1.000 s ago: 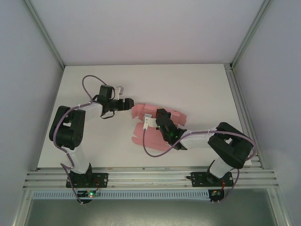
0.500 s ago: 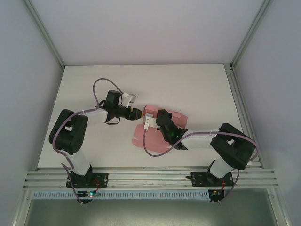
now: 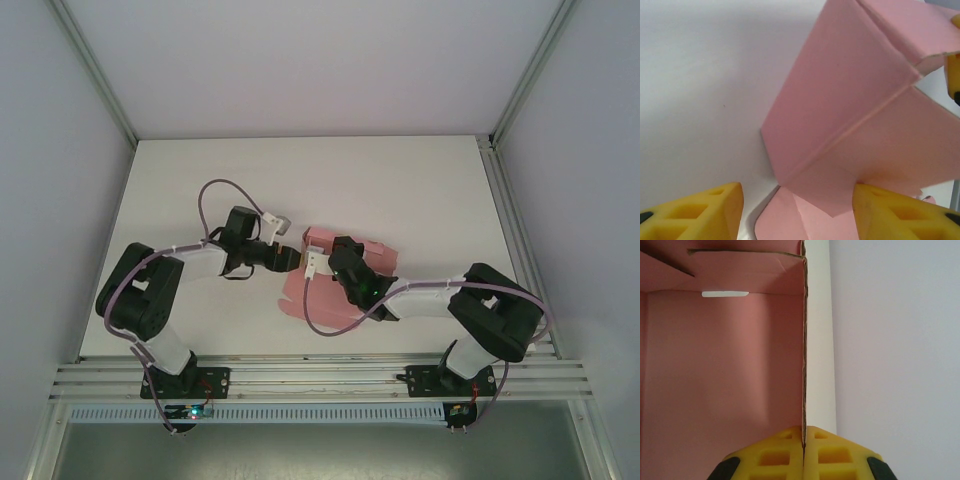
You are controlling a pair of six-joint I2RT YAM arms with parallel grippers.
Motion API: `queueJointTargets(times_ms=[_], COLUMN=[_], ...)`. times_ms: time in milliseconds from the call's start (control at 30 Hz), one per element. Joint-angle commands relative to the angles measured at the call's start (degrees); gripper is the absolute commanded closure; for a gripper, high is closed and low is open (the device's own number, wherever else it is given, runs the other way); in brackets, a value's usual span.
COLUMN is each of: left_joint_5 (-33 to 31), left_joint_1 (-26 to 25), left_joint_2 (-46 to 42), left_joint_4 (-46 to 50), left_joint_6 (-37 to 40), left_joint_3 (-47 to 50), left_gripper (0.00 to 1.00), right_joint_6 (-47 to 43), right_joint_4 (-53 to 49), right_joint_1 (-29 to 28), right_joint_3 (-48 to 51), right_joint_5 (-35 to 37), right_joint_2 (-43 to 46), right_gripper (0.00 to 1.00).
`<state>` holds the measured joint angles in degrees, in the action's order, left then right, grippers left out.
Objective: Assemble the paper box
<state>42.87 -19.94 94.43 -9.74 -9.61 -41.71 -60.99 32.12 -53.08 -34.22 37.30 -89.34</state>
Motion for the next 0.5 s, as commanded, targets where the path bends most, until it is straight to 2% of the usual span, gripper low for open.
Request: queueJointTargets(times_ms=[0, 133, 467], left_joint_5=[0.1, -2.3, -3.2], left_joint_1=[-0.6, -0.7, -1.5], left_joint_2=[-3.2, -3.5, -1.3], left_joint_4=[-4.8, -5.0, -8.1], left_joint_6=[0.3, 1.7, 2.1], left_joint_3=[1.8, 1.2, 0.7], left_gripper=[0.39, 0.40, 0.42], right_joint_6=[0.8, 3.2, 8.5], right_joint_4=[-3.6, -8.4, -17.3], right_joint_1=[-1.6, -3.5, -7.5], right_joint_3=[1.1, 0.6, -1.5], right_joint_5=[0.7, -0.2, -1.7], right_joint_2=[2.8, 4.6, 4.3], right_gripper=[1.00, 1.00, 1.00])
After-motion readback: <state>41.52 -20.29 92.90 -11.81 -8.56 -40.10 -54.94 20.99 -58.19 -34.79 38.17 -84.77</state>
